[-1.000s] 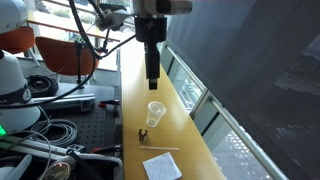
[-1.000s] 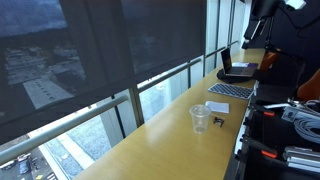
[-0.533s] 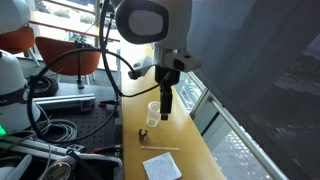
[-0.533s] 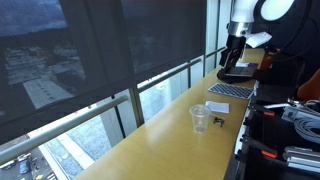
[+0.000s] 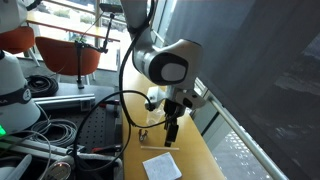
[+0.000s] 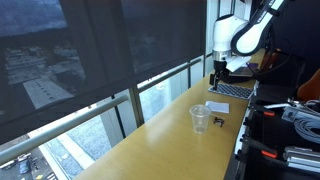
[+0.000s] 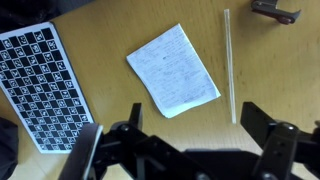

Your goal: Lift the straw from the table and put it in the cup

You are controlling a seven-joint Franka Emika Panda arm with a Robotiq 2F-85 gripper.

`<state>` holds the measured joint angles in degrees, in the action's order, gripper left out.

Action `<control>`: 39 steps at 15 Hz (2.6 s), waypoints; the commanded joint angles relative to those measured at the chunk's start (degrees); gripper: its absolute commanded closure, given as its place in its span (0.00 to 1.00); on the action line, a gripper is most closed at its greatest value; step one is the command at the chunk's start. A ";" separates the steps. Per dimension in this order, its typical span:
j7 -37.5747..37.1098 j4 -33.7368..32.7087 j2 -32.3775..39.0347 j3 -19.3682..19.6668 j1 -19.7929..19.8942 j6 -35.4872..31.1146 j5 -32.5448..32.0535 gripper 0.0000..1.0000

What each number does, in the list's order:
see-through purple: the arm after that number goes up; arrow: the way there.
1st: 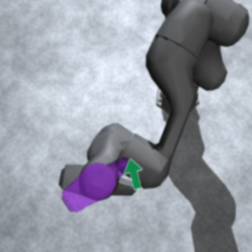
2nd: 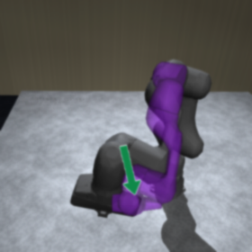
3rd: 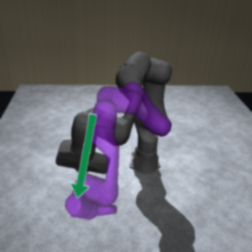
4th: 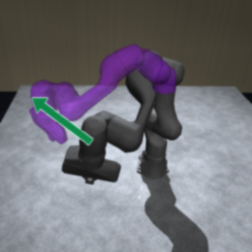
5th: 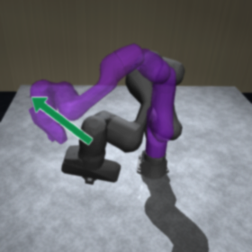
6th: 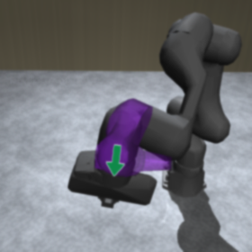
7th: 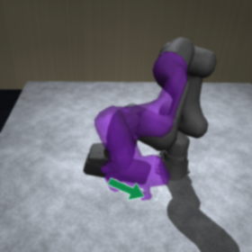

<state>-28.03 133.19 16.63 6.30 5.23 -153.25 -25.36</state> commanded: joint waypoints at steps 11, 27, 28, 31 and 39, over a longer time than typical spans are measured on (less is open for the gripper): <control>7.25 -0.38 4.97 0.18 -2.47 -3.88 10.20 0.00; 22.10 -16.01 24.45 -5.01 0.24 -7.35 28.02 0.00; 21.81 -16.79 25.63 -4.89 -0.06 -7.55 27.91 0.00; 21.59 -19.29 28.47 -4.70 -0.41 -7.37 27.66 0.00; 20.81 -21.98 31.09 -4.40 -1.76 -7.20 27.44 0.00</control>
<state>-7.80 112.95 45.93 2.00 4.14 -159.67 0.63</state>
